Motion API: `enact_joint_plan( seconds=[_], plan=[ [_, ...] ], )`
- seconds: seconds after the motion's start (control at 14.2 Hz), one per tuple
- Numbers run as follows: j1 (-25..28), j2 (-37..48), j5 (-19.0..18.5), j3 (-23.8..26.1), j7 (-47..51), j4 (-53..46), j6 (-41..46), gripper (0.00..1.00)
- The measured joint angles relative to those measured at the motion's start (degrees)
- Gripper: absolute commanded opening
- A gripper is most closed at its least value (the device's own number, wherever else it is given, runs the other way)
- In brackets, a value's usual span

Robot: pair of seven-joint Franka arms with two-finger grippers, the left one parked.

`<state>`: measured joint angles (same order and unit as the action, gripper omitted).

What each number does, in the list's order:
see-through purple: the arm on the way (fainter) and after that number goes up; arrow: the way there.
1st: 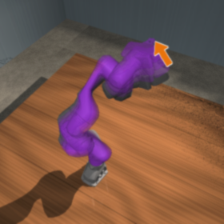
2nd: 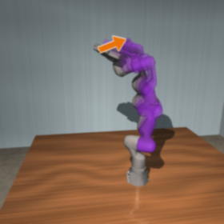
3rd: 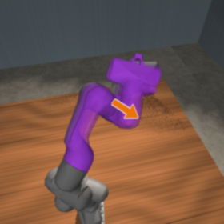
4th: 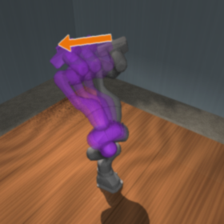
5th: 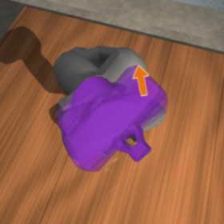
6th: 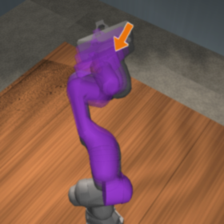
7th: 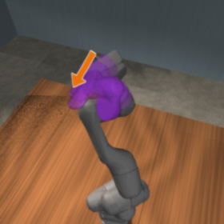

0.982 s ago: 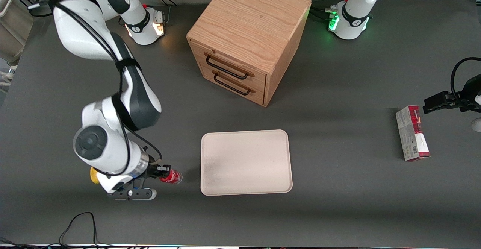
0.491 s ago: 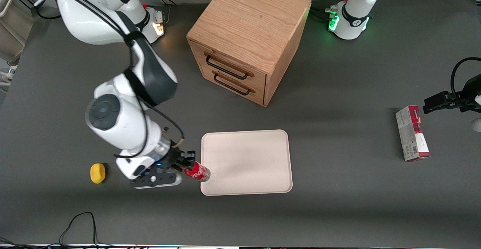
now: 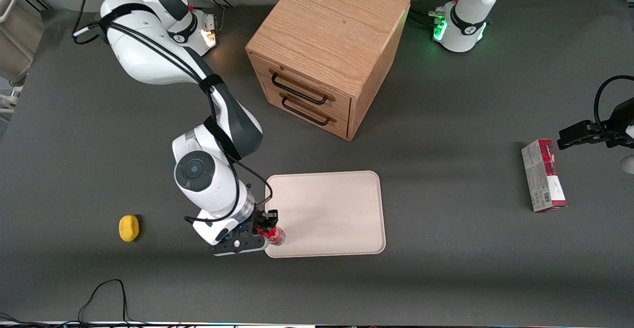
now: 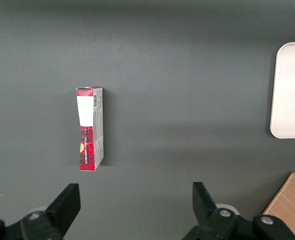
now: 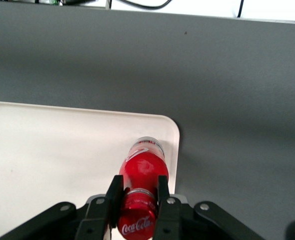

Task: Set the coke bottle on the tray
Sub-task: 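Open the right gripper to release the bottle and lift away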

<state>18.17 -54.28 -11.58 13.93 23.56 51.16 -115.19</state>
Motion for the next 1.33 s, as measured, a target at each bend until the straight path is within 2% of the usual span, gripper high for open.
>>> enact_joint_plan(
  seconds=[0.07,0.14,0.21,0.56,0.7,0.84,0.91,0.98,1.12,1.33],
  plan=[
    [0.17,-0.16,0.00,0.00,0.85,0.28,0.00,0.43],
    [0.27,-0.16,-0.01,0.00,2.22,0.78,0.00,0.92],
    [0.31,-0.16,-0.15,0.00,3.31,1.18,0.00,1.00],
    [0.24,2.22,-1.76,0.00,4.54,1.29,1.51,1.00],
    [-0.27,6.66,-1.74,-0.01,4.59,1.52,8.12,1.00],
    [-2.14,13.60,0.16,-0.13,4.51,4.50,13.95,1.00],
    [-3.32,18.07,2.39,-0.78,4.14,8.05,15.39,1.00],
    [-4.37,24.89,6.19,-3.73,2.96,14.63,16.29,1.00],
    [-5.23,34.88,10.10,-9.21,0.67,25.04,16.62,1.00],
    [-5.81,50.02,11.33,-15.63,-4.94,41.00,16.76,1.00]
  ],
)
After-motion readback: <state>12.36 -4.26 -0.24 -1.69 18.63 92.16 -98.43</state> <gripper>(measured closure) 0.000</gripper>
